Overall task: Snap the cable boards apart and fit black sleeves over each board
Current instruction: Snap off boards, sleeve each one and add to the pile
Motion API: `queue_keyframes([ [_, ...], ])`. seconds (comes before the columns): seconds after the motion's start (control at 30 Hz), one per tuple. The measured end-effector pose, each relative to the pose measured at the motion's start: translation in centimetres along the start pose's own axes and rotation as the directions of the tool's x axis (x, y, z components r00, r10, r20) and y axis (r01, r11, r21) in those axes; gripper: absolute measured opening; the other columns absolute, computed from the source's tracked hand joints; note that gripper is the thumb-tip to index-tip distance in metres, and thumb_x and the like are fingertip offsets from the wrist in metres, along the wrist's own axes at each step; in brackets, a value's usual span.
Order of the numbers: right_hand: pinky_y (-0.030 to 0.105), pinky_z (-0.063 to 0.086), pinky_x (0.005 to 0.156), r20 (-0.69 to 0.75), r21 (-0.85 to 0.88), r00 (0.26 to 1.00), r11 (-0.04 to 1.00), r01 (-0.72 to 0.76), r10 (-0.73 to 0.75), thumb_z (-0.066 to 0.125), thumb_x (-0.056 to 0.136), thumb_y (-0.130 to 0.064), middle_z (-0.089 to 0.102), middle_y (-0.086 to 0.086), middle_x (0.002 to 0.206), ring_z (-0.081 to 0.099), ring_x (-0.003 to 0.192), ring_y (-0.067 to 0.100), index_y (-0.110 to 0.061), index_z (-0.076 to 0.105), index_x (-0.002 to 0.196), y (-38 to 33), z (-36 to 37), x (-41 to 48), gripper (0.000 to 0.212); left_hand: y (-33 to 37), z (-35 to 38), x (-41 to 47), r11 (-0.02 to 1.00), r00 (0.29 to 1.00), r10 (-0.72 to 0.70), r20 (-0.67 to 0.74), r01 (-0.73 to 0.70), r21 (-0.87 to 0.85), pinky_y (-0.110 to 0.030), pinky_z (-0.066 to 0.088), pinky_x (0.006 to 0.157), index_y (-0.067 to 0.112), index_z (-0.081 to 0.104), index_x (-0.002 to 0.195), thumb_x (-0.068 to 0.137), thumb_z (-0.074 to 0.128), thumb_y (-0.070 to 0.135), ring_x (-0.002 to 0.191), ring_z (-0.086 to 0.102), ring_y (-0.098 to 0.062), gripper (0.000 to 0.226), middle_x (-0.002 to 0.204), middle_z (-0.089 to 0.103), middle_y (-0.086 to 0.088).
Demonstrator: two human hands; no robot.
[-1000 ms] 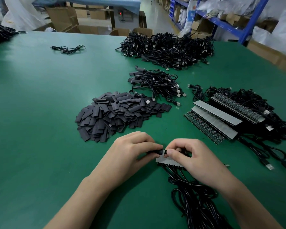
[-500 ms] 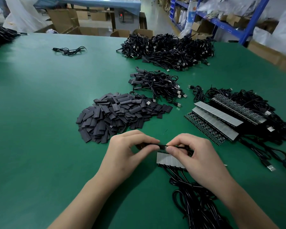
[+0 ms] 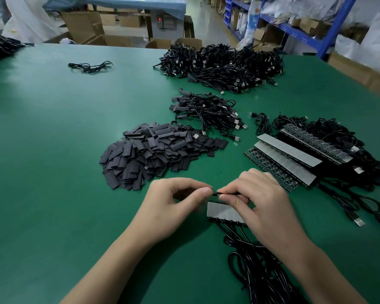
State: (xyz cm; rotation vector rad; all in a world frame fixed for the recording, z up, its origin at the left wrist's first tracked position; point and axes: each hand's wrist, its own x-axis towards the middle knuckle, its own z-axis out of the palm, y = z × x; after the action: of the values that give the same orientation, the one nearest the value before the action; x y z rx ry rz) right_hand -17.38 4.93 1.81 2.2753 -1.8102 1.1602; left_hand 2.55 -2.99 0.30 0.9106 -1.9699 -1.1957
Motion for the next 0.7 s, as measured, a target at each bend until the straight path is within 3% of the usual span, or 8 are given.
queue_keyframes([
  [0.13,0.033,0.040,0.072,-0.035,-0.064,0.998,0.996,0.055,-0.057,0.063,0.098,-0.036,0.034,-0.022,0.079,0.042,0.074,0.007,-0.019,0.074,0.087,0.08,0.01,-0.04,0.023,0.09,-0.21,0.08,0.997,0.994,-0.056,0.095,0.061,-0.048,-0.045,0.053,0.068,0.032,0.078,0.092,0.085,0.059,0.062,0.069,0.066,-0.031,0.036,0.073,0.073,-0.003],
  [0.23,0.030,0.038,0.073,-0.049,-0.092,0.995,0.992,0.081,-0.086,0.063,0.099,-0.035,0.036,-0.020,0.079,0.042,0.073,0.008,-0.019,0.076,0.088,0.11,0.03,-0.06,0.023,-0.02,-0.26,0.13,0.994,0.993,-0.049,0.105,0.059,-0.089,-0.049,0.051,0.066,0.031,0.078,0.092,0.086,0.061,0.060,0.067,0.063,-0.035,0.035,0.071,0.072,-0.004],
  [0.4,0.029,0.037,0.074,-0.062,-0.128,0.993,0.987,0.092,-0.100,0.063,0.098,-0.036,0.044,-0.017,0.076,0.047,0.073,0.011,-0.019,0.078,0.091,0.19,-0.01,-0.10,0.024,-0.25,0.32,0.04,0.987,0.998,-0.019,0.054,0.027,-0.157,-0.030,0.051,0.066,0.031,0.078,0.093,0.091,0.066,0.048,0.060,0.062,-0.013,0.021,0.068,0.070,-0.001],
  [0.53,0.034,0.041,0.073,-0.080,-0.158,0.991,0.983,0.090,-0.103,0.066,0.097,-0.034,0.056,-0.008,0.072,0.053,0.071,0.018,-0.018,0.079,0.093,0.36,0.02,-0.23,0.021,-0.25,0.55,-0.18,0.989,1.000,0.002,0.012,0.000,-0.146,-0.026,0.052,0.066,0.030,0.079,0.095,0.092,0.069,0.035,0.062,0.064,-0.012,0.011,0.069,0.071,-0.002],
  [0.7,0.037,0.042,0.071,-0.099,-0.193,0.986,0.975,0.114,-0.135,0.063,0.099,-0.036,0.059,-0.005,0.073,0.056,0.070,0.021,-0.018,0.080,0.092,0.53,0.20,-0.38,0.026,-0.16,0.71,-0.27,0.996,0.996,0.093,-0.015,-0.093,0.014,-0.019,0.051,0.066,0.027,0.079,0.099,0.094,0.071,0.031,0.065,0.067,-0.011,0.011,0.075,0.072,0.006],
])
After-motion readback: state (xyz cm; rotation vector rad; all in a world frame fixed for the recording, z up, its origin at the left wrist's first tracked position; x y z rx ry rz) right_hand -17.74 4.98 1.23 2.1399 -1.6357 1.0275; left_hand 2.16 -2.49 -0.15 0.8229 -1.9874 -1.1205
